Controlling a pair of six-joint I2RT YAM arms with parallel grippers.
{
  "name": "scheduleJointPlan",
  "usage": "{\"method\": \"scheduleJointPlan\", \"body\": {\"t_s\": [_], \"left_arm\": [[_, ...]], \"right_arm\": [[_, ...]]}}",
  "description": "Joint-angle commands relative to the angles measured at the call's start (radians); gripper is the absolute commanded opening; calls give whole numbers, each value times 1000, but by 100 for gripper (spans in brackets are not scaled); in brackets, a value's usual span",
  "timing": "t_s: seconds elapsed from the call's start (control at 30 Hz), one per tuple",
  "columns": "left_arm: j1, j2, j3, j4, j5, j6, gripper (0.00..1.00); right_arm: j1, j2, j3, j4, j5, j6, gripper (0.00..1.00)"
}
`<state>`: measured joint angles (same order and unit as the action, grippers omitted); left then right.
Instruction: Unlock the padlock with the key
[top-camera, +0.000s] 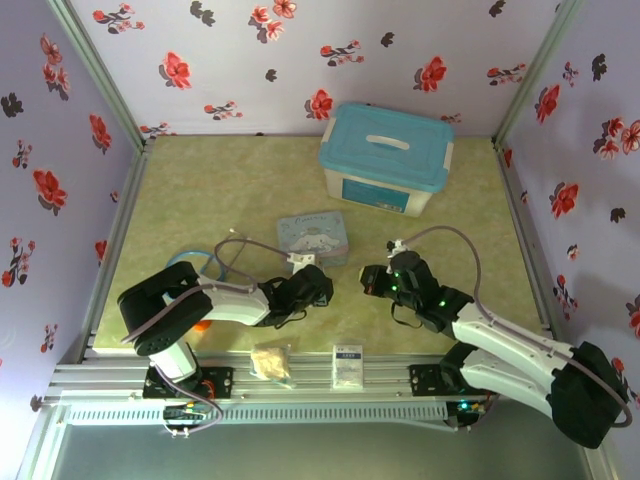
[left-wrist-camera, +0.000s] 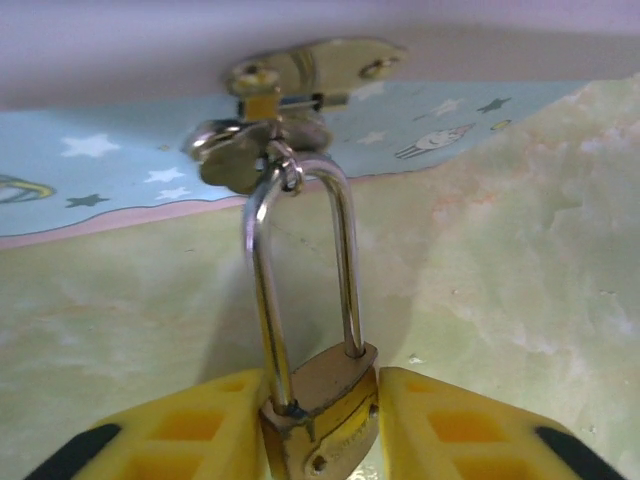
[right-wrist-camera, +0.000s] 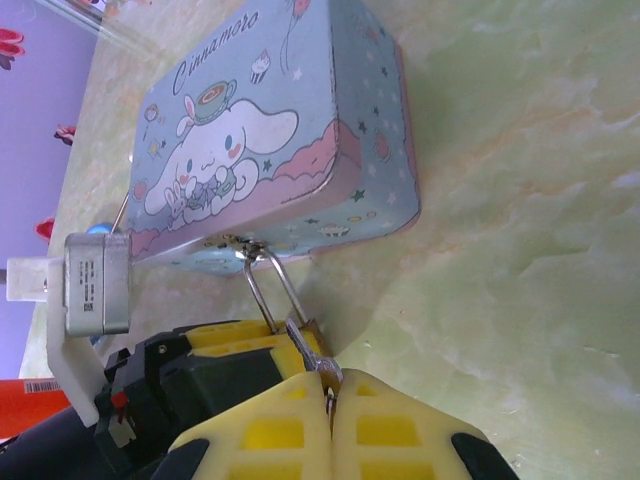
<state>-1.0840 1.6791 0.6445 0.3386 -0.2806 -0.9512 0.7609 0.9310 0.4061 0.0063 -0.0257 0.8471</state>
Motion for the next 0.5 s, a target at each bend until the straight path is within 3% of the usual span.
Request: {"method": "scheduleJointPlan", "body": {"t_s": [0.0, 0.27, 0.47], "left_arm": [[-8, 19, -15, 40, -16, -15, 27], [-4, -11, -54, 136, -52, -11, 20], [7, -57, -120, 300, -52, -80, 12]], "right_arm": [[22, 14, -16, 55, 7, 23, 0], [61, 91, -27, 146, 0, 64, 0], [61, 161, -89, 298, -42, 196, 0]]}}
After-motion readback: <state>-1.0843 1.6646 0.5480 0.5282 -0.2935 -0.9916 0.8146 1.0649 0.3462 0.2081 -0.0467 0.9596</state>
